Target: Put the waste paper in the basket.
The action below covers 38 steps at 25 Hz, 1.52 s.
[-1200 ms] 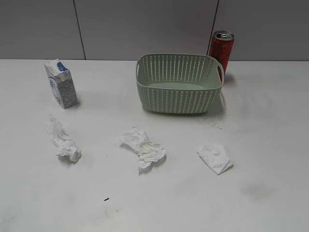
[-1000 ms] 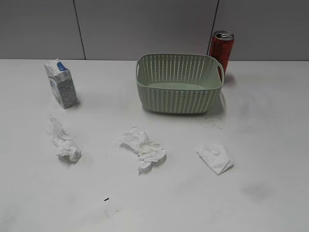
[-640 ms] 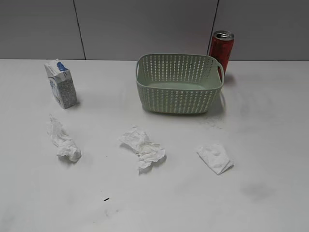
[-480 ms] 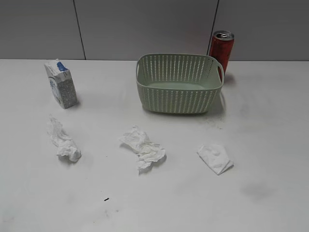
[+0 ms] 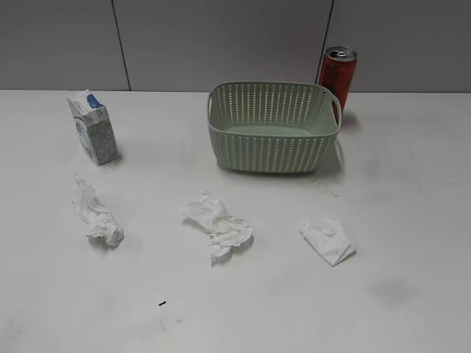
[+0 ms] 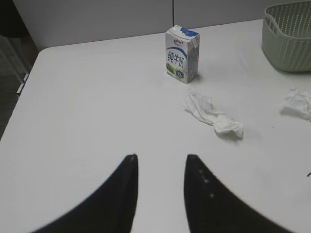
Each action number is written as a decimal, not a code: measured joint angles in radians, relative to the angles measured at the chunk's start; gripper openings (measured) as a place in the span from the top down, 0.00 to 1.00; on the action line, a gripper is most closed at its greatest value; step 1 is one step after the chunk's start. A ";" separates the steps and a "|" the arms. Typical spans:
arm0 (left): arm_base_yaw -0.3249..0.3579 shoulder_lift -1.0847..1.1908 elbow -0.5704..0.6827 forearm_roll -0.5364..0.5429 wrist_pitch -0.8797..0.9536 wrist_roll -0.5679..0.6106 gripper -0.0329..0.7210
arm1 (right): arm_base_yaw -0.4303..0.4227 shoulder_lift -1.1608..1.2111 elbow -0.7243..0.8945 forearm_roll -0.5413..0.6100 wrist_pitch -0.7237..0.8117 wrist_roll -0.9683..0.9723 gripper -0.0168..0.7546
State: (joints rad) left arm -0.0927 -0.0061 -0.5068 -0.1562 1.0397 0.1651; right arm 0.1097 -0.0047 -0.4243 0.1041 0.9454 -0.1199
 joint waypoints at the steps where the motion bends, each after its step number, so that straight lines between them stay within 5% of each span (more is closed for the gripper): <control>1: 0.000 0.000 0.000 -0.002 0.000 0.000 0.65 | 0.000 0.000 0.000 0.000 0.000 0.000 0.22; 9: 0.000 0.000 0.000 -0.007 0.000 0.000 0.61 | 0.000 0.000 0.000 -0.001 0.001 0.000 0.22; 18: 0.000 0.000 0.000 -0.060 -0.008 0.000 0.10 | 0.000 0.000 0.000 -0.001 0.001 0.000 0.22; 23: 0.000 0.053 -0.012 -0.086 -0.056 0.026 0.06 | 0.000 0.000 0.000 -0.001 0.001 0.000 0.22; 29: -0.002 0.326 -0.015 -0.149 -0.169 0.198 0.08 | 0.000 0.000 0.000 -0.001 0.001 0.000 0.22; 38: -0.118 0.824 -0.082 -0.201 -0.318 0.405 0.12 | 0.000 0.000 0.000 -0.001 0.001 -0.001 0.22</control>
State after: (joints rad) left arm -0.2106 0.8182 -0.5889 -0.3572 0.7217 0.5705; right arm 0.1097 -0.0047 -0.4243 0.1030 0.9462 -0.1209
